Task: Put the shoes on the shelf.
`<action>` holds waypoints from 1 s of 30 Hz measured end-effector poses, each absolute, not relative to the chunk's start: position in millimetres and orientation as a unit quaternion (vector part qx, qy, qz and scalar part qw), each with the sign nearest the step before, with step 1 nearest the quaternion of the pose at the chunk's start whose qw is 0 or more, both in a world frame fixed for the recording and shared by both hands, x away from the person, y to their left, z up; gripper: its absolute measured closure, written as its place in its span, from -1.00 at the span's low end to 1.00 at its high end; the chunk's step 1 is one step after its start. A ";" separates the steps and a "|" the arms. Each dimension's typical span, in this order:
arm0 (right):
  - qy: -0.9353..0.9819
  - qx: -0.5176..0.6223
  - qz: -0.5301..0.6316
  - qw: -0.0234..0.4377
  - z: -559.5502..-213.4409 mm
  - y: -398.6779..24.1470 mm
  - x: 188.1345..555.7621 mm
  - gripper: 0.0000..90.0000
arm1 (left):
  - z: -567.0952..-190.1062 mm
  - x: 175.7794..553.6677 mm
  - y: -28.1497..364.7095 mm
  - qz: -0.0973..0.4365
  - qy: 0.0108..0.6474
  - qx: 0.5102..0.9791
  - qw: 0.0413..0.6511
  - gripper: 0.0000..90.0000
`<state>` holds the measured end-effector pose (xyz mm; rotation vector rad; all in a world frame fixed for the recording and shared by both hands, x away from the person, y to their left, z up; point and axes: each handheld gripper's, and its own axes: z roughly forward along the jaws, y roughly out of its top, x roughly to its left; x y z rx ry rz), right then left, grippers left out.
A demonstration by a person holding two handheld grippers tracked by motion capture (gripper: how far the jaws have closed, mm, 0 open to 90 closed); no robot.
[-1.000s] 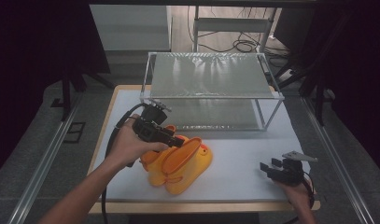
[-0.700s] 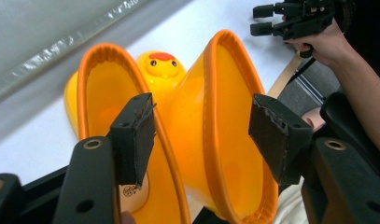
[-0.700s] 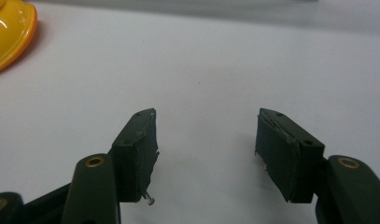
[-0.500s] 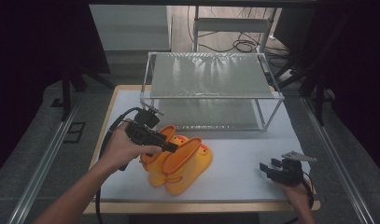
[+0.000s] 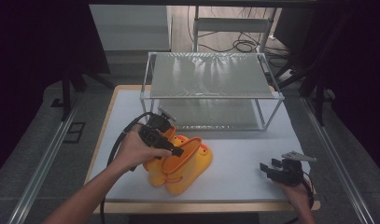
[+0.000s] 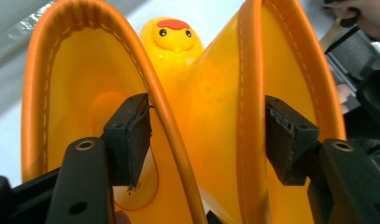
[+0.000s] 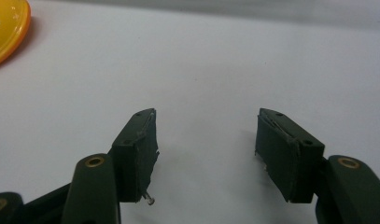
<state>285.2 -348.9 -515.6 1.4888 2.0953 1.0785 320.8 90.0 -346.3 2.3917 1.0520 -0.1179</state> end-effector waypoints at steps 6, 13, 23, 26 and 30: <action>0.742 0.524 0.380 0.177 -515.1 -348.8 285.1 -0.15 | -347.1 321.2 88.9 -0.025 0.395 0.883 0.251 0.15; 0.743 0.524 0.378 0.175 -516.0 -347.4 285.5 -0.15 | -349.1 324.6 98.0 -0.022 0.396 0.880 0.263 0.77; 0.739 0.528 0.379 0.178 -516.1 -349.5 285.8 -0.14 | -349.1 330.0 109.5 -0.035 0.398 0.868 0.296 0.81; 0.738 0.530 0.378 0.178 -515.6 -351.2 285.8 -0.14 | -348.6 332.3 110.4 -0.041 0.398 0.864 0.306 0.81; 0.738 0.528 0.380 0.183 -514.1 -351.2 285.1 -0.14 | -344.4 334.6 112.0 -0.052 0.398 0.859 0.319 0.81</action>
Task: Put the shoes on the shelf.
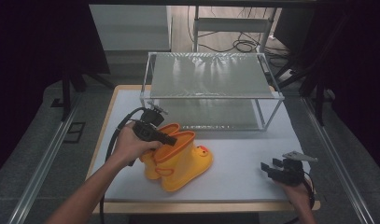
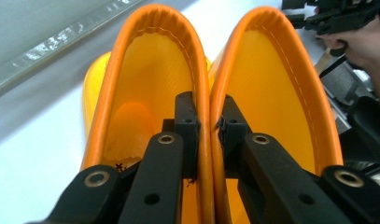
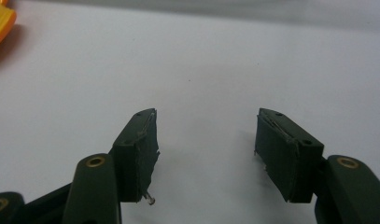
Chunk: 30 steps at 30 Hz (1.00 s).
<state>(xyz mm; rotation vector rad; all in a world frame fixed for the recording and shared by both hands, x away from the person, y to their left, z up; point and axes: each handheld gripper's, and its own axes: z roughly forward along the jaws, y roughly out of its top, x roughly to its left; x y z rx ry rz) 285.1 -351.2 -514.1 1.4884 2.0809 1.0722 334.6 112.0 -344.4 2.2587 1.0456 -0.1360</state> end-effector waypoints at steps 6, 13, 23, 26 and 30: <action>0.734 0.530 0.381 0.185 -513.2 -352.0 284.6 -0.14 | -325.7 331.7 110.5 -0.059 0.388 0.856 0.335 0.81; 0.734 0.531 0.380 0.186 -513.4 -353.3 284.9 -0.14 | -304.2 330.1 100.3 -0.066 0.377 0.855 0.350 0.81; 0.732 0.534 0.380 0.185 -513.3 -354.5 284.7 -0.13 | -290.3 327.6 79.5 -0.081 0.356 0.858 0.362 0.81; 0.732 0.535 0.379 0.185 -513.7 -354.3 285.0 -0.13 | -288.5 327.2 71.7 -0.085 0.350 0.858 0.366 0.81; 0.731 0.536 0.380 0.186 -513.8 -355.4 285.0 -0.13 | -282.5 328.7 61.5 -0.085 0.342 0.862 0.363 0.81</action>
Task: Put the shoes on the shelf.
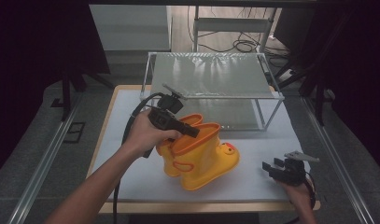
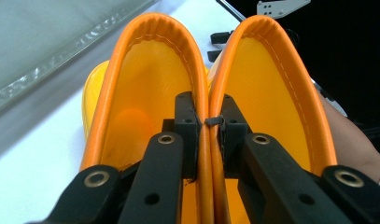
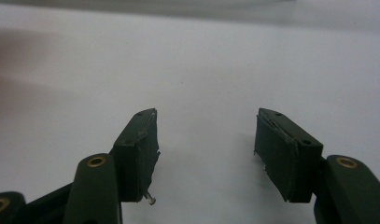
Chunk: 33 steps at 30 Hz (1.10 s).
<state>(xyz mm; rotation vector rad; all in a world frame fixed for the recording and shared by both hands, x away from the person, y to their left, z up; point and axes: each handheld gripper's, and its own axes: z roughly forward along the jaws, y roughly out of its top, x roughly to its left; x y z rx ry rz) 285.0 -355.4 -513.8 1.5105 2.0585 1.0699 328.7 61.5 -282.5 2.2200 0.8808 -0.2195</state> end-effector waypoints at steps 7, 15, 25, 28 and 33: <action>0.725 0.544 0.380 0.184 -514.3 -358.3 285.2 -0.13 | -266.4 332.2 46.9 -0.084 0.329 0.863 0.374 0.81; 0.724 0.544 0.381 0.186 -513.8 -358.9 285.2 -0.13 | -243.4 337.1 31.9 -0.078 0.318 0.864 0.383 0.81; 0.724 0.544 0.382 0.184 -513.6 -357.8 285.3 -0.13 | -220.0 345.8 15.5 -0.076 0.313 0.862 0.393 0.81; 0.723 0.545 0.384 0.183 -513.7 -357.6 285.3 -0.13 | -211.0 349.9 11.6 -0.078 0.316 0.860 0.394 0.81; 0.723 0.543 0.385 0.185 -514.5 -358.2 285.9 -0.13 | -195.4 357.7 6.1 -0.069 0.320 0.858 0.395 0.81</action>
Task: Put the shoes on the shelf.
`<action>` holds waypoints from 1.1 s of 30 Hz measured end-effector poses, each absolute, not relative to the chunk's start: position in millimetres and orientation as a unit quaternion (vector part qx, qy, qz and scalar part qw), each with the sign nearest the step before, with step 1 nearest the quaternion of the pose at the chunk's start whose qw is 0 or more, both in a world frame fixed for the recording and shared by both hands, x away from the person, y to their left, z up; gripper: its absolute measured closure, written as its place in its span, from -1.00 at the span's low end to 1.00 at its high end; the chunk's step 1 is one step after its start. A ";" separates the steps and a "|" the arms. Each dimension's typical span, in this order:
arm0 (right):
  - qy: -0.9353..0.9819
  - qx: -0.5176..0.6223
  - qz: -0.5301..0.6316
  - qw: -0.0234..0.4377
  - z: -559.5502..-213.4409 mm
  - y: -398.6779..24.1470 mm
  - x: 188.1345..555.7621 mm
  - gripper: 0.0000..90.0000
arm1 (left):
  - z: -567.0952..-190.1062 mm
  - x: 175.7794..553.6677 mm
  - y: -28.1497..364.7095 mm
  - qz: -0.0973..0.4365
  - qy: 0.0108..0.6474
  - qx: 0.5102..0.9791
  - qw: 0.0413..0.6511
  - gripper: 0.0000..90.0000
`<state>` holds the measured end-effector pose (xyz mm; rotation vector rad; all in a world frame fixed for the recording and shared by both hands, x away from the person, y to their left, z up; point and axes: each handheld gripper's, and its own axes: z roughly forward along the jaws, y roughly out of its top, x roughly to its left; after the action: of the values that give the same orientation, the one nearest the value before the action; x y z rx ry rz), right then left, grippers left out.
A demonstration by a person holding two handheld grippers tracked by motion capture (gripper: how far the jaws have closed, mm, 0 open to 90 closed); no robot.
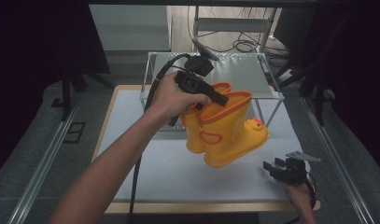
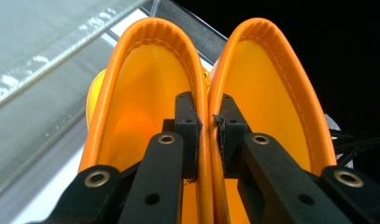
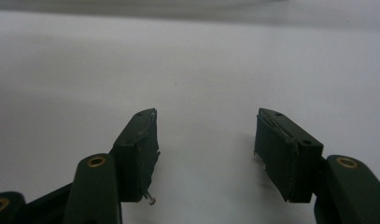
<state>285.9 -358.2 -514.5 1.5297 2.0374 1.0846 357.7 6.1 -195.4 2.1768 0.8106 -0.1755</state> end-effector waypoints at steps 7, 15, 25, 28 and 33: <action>0.720 0.545 0.387 0.185 -513.3 -359.6 285.1 -0.13 | -174.2 371.9 2.0 -0.070 0.328 0.849 0.408 0.82; 0.719 0.546 0.388 0.185 -513.2 -359.5 284.8 -0.13 | -155.6 392.0 -0.5 -0.066 0.343 0.835 0.425 0.82; 0.710 0.555 0.392 0.184 -512.5 -364.6 283.2 -0.13 | -142.3 430.8 2.4 -0.028 0.400 0.812 0.425 0.82; 0.710 0.554 0.394 0.185 -513.1 -363.9 283.8 -0.13 | -140.7 442.3 5.4 -0.015 0.419 0.805 0.420 0.82; 0.715 0.550 0.392 0.180 -515.2 -359.8 285.3 -0.13 | -143.7 462.9 11.4 0.007 0.453 0.787 0.419 0.82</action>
<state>285.3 -359.8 -515.2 1.5544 2.0206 1.1082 462.9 11.4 -143.7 1.9739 1.1369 0.0166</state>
